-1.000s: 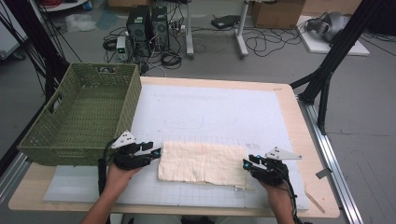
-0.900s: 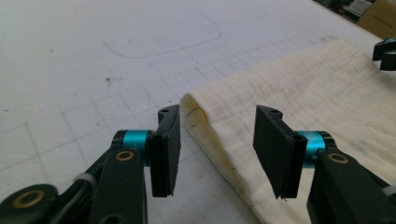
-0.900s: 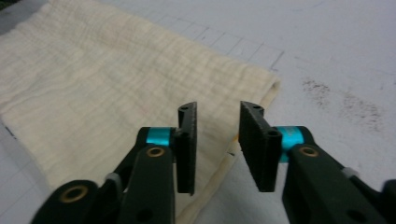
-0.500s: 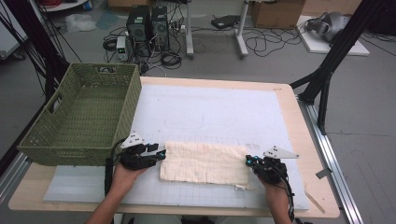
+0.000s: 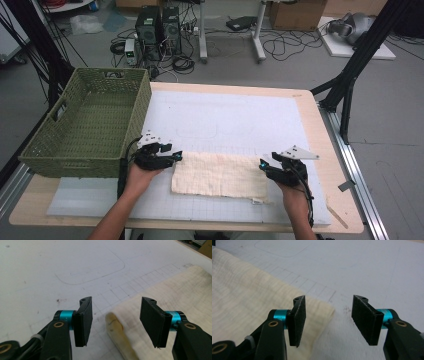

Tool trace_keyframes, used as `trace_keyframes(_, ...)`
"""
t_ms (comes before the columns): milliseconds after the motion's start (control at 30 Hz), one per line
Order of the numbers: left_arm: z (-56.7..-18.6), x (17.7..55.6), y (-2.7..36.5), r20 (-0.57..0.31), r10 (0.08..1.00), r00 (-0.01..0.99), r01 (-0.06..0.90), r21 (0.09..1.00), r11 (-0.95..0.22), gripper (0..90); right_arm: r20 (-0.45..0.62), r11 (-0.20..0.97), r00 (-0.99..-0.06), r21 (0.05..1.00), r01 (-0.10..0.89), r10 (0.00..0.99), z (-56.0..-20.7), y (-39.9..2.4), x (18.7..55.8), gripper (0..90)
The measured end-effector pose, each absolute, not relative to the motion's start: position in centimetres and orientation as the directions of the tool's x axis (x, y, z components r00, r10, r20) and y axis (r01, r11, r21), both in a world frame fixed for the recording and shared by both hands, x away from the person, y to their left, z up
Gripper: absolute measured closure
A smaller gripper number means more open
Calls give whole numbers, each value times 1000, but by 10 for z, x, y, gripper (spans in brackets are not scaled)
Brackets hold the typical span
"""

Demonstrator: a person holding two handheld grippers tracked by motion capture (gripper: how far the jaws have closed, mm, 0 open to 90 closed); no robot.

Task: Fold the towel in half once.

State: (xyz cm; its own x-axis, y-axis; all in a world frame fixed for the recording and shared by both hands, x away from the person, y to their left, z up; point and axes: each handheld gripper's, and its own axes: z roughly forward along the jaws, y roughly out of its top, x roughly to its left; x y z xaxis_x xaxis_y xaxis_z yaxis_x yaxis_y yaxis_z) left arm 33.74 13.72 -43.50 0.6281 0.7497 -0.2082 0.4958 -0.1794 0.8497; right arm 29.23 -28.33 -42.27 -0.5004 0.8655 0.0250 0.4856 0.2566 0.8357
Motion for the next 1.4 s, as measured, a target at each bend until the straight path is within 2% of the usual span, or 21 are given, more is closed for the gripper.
trace_keyframes(167, -440, 354, 129, -206, 759, 618, 522, 830, -199, 409, 45, 277, -527, 811, 515, 849, -430, -276, 316, 439)
trace_keyframes(267, -445, 358, 123, -177, 763, 622, 549, 793, -264, 406, 73, 288, -544, 785, 548, 836, -437, -273, 324, 441)
trace_keyframes(400, -448, 358, 120, -157, 745, 648, 551, 772, -317, 393, 78, 316, -564, 762, 566, 822, -444, -272, 326, 498)
trace_keyframes(467, -448, 357, 120, -153, 746, 649, 549, 773, -319, 419, 83, 324, -569, 751, 575, 818, -447, -271, 325, 513)
trace_keyframes(600, -449, 353, 122, -109, 724, 682, 509, 781, -362, 640, 89, 317, -569, 756, 573, 817, -450, -272, 322, 510)
trace_keyframes(667, -450, 351, 123, -104, 716, 690, 498, 786, -366, 721, 69, 336, -579, 756, 561, 812, -450, -272, 320, 528)
trace_keyframes(700, -450, 350, 124, -111, 713, 692, 499, 787, -362, 786, 71, 333, -577, 757, 562, 813, -451, -272, 320, 562)
trace_keyframes(767, -451, 349, 124, -114, 711, 694, 497, 790, -358, 839, 88, 313, -568, 760, 570, 819, -451, -274, 319, 644)
trace_keyframes(800, -450, 349, 124, -113, 713, 692, 498, 790, -358, 846, 102, 305, -565, 756, 579, 819, -450, -276, 318, 747)
trace_keyframes(867, -451, 349, 124, -126, 721, 681, 505, 794, -339, 853, 138, 294, -576, 751, 591, 806, -450, -277, 318, 826)
trace_keyframes(1133, -443, 353, 127, -152, 774, 615, 478, 852, -213, 856, 59, 313, -560, 780, 543, 826, -446, -273, 322, 836)
trace_keyframes(1400, -442, 362, 122, -146, 817, 558, 478, 861, -173, 856, -3, 306, -513, 806, 507, 859, -436, -268, 340, 836)
